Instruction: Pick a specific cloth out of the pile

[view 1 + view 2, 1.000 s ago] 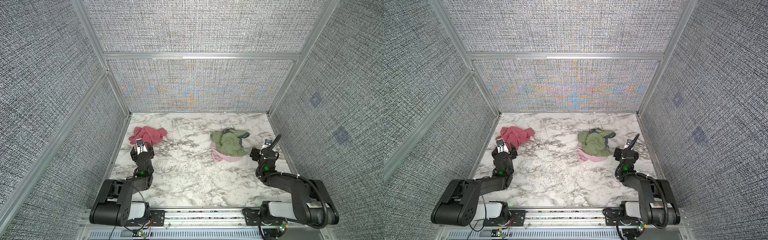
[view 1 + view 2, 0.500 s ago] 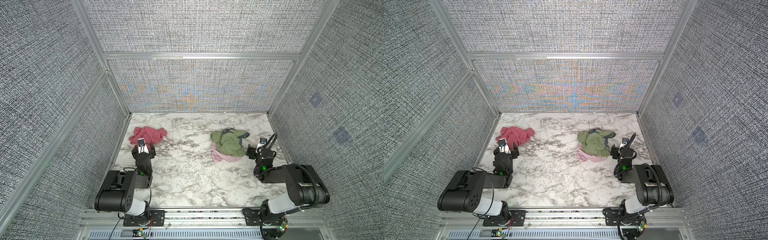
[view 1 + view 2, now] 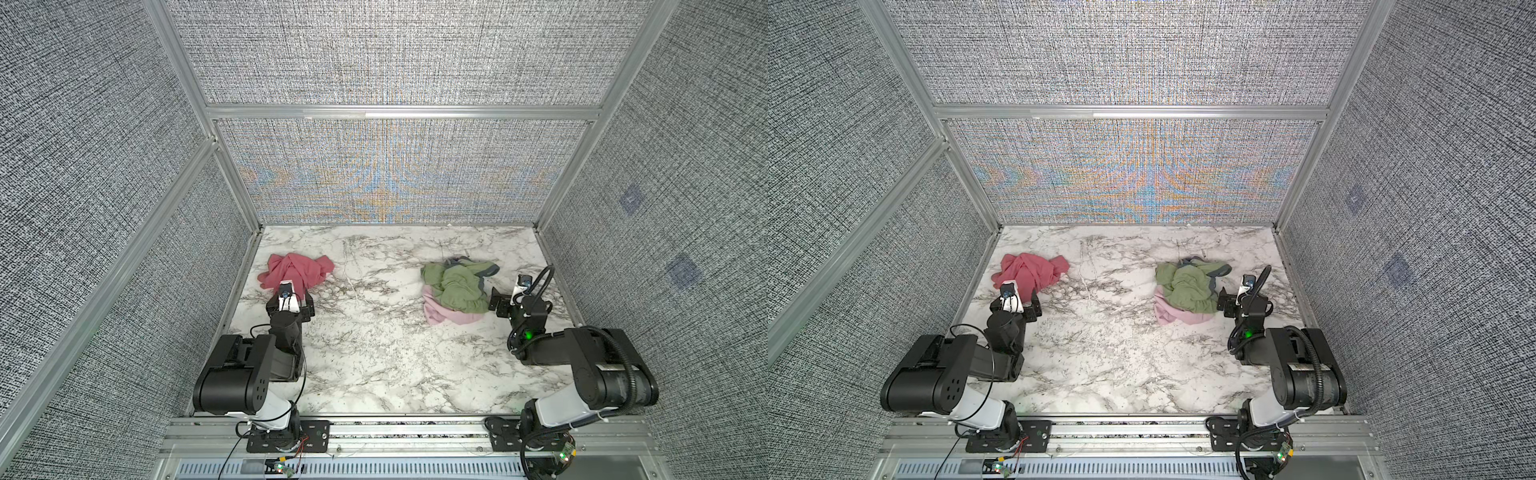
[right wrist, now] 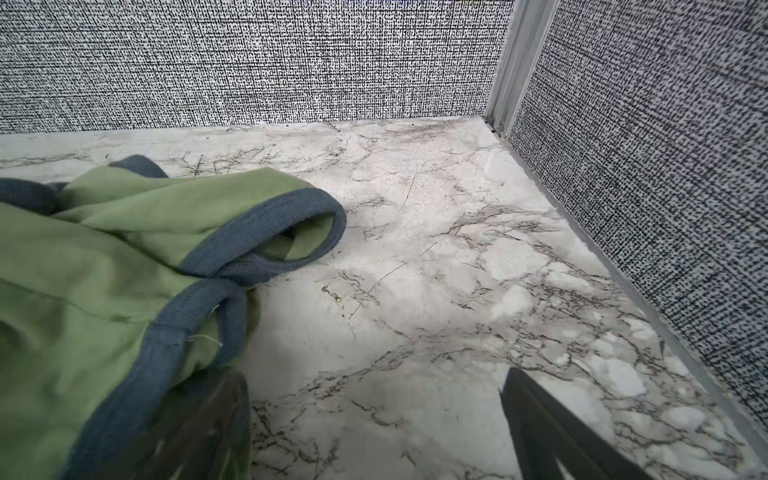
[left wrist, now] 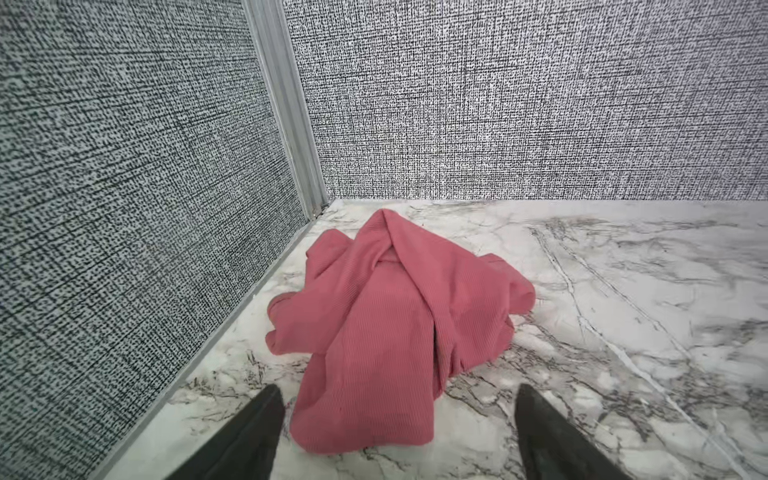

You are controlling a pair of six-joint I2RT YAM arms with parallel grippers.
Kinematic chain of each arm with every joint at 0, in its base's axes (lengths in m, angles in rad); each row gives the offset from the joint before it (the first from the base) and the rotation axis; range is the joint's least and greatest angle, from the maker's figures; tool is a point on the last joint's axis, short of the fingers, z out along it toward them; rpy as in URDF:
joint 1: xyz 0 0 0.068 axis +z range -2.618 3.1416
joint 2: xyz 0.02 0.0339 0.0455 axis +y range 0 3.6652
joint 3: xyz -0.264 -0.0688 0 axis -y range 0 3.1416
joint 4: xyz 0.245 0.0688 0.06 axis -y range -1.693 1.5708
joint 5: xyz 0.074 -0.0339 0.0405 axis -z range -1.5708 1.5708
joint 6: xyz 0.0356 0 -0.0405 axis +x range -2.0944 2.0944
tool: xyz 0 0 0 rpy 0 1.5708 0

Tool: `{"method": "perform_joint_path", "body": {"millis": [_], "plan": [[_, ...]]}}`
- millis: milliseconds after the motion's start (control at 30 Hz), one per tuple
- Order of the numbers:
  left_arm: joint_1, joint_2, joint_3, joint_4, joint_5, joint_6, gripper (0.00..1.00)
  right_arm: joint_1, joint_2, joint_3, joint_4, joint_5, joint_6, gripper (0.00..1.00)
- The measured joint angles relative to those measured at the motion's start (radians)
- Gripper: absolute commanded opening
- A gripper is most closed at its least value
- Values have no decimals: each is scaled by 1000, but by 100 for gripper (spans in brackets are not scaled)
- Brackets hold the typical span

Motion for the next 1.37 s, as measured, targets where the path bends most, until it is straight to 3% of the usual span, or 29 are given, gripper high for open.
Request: {"method": "perform_joint_path", "body": {"millis": [767, 1000, 1367], "plan": [[0, 5, -2, 23, 0, 2, 99, 0, 0, 0, 0, -3, 0, 99], [-1, 36, -119, 186, -3, 10, 99, 0, 0, 0, 0, -3, 0, 100], [-1, 12, -11, 88, -6, 6, 99, 0, 0, 0, 0, -3, -1, 100]]}}
